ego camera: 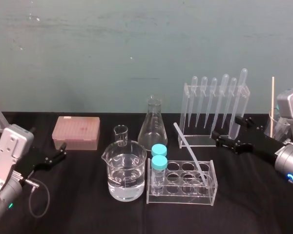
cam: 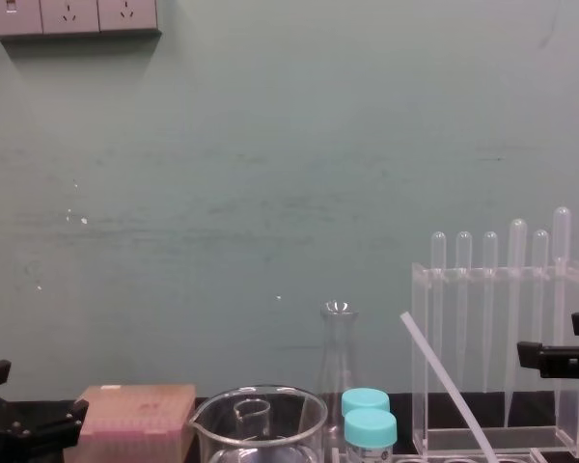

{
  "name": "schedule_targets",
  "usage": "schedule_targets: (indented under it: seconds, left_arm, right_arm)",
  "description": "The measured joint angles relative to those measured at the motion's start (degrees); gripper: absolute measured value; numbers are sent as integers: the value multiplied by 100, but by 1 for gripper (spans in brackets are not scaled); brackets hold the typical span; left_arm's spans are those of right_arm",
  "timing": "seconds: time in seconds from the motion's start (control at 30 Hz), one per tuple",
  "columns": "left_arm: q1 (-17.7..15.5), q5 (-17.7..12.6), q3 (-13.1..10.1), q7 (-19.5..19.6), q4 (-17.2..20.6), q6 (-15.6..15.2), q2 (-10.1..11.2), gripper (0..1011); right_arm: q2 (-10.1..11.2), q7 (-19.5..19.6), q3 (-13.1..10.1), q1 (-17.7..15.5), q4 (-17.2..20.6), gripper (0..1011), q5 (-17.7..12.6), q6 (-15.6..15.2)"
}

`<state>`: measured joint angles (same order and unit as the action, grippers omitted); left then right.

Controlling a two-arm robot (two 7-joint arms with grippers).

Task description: Pick up the stirring rod with one hand, then place it down.

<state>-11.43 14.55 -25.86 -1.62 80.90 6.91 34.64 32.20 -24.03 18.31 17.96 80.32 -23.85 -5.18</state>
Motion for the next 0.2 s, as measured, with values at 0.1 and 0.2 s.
schedule_targets:
  seconds: [0.1, 0.2]
  left_arm:
    - [0, 0, 0, 0, 0, 0, 0, 1000]
    - [0, 0, 0, 0, 0, 0, 0, 1000]
  right_arm:
    - [0, 0, 0, 0, 0, 1003, -2, 1]
    - [0, 0, 0, 0, 0, 1003, -3, 3]
